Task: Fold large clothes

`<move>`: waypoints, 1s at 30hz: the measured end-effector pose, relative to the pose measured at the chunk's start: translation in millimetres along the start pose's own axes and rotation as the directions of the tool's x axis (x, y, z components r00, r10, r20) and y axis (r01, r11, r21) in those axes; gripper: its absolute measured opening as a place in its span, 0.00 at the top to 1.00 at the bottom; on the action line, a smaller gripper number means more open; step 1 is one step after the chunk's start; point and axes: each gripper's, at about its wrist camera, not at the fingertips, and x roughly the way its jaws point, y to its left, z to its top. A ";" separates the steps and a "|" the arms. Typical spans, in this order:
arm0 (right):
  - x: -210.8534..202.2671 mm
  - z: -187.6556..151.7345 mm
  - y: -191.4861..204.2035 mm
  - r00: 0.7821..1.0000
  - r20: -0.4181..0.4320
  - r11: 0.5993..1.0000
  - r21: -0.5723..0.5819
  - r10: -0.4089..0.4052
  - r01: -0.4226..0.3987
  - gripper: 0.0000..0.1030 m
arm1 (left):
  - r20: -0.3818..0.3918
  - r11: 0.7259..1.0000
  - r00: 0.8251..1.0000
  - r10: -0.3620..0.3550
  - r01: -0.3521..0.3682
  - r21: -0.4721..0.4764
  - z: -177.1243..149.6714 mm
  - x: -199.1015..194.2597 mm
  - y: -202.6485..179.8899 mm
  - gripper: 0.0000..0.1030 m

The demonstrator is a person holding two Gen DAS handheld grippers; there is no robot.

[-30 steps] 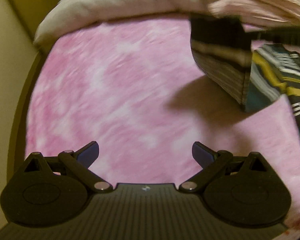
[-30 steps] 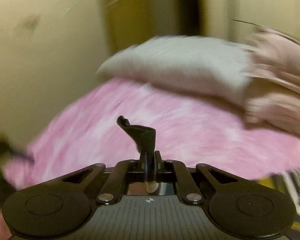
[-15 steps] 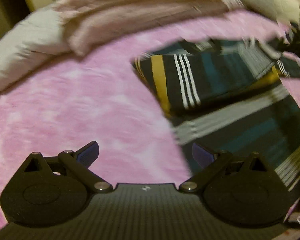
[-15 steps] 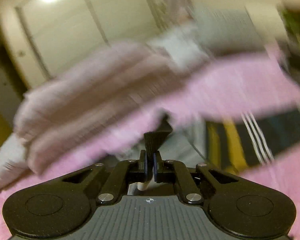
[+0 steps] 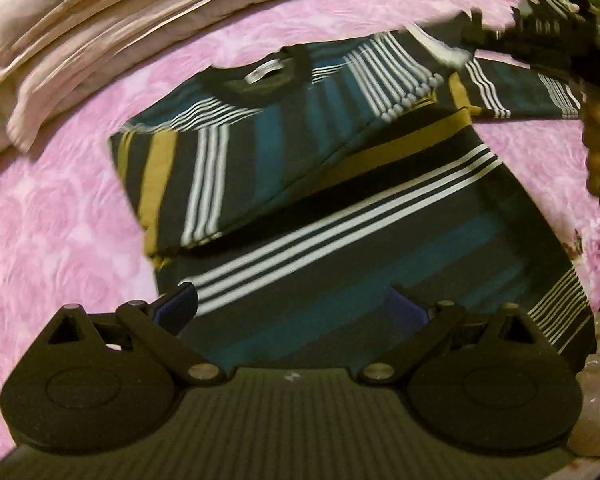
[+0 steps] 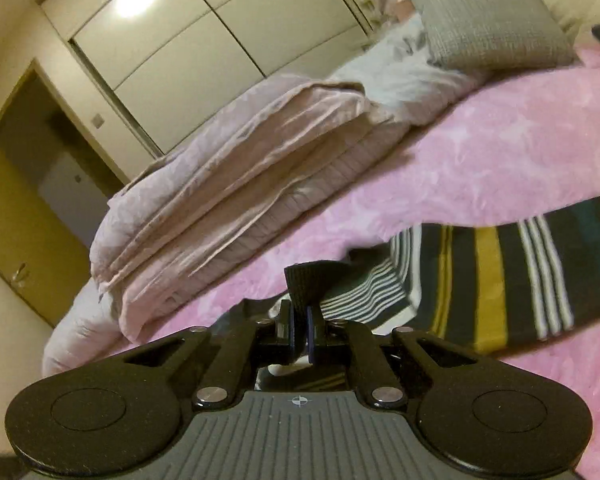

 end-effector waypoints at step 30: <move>-114.1 85.7 -356.4 0.807 0.116 0.693 0.591 -0.579 0.413 0.52 | -0.016 0.987 0.999 -0.038 0.040 0.153 122.7 140.5 -90.6 0.05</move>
